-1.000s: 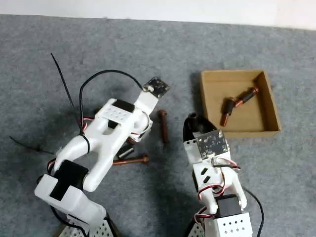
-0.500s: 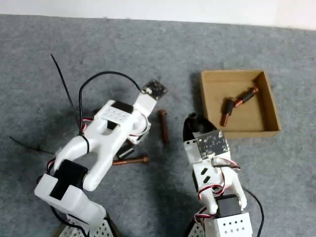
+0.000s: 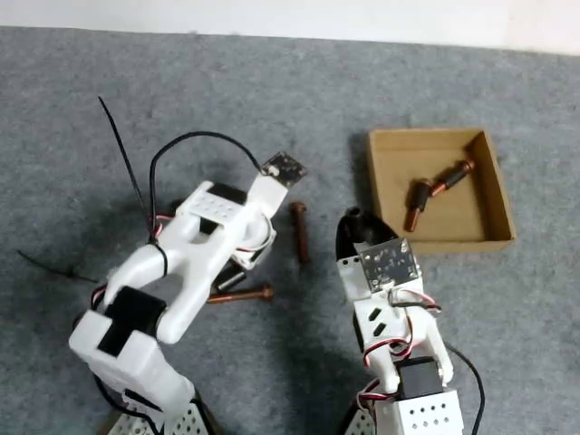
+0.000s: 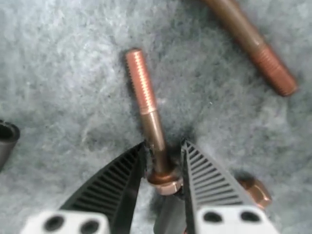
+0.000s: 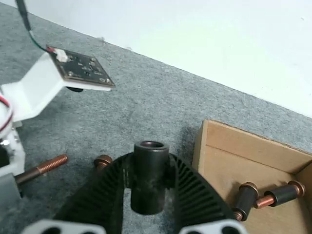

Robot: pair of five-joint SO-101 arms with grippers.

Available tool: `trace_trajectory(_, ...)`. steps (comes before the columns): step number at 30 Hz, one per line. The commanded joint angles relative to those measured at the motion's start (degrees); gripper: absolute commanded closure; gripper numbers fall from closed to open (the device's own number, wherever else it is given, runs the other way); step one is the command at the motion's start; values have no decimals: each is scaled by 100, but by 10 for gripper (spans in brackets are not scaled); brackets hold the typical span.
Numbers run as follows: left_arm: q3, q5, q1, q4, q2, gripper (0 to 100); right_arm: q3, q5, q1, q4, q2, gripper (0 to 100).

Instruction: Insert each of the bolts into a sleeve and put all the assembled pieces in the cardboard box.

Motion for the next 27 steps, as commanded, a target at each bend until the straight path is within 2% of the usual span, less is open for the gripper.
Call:
trace_trajectory(1,-523,26,-75,492,365,878,611,-18,57,-31,-92,994)
trace_trajectory(8,-664,26,-242,571,514,956,611,-18,57,-31,-92,994)
trace_trajectory(18,-690,18,-347,545,462,995,611,-18,57,-31,-92,994)
trace_trajectory(27,-198,-62,-901,571,-1525,995,611,-18,57,-31,-92,994)
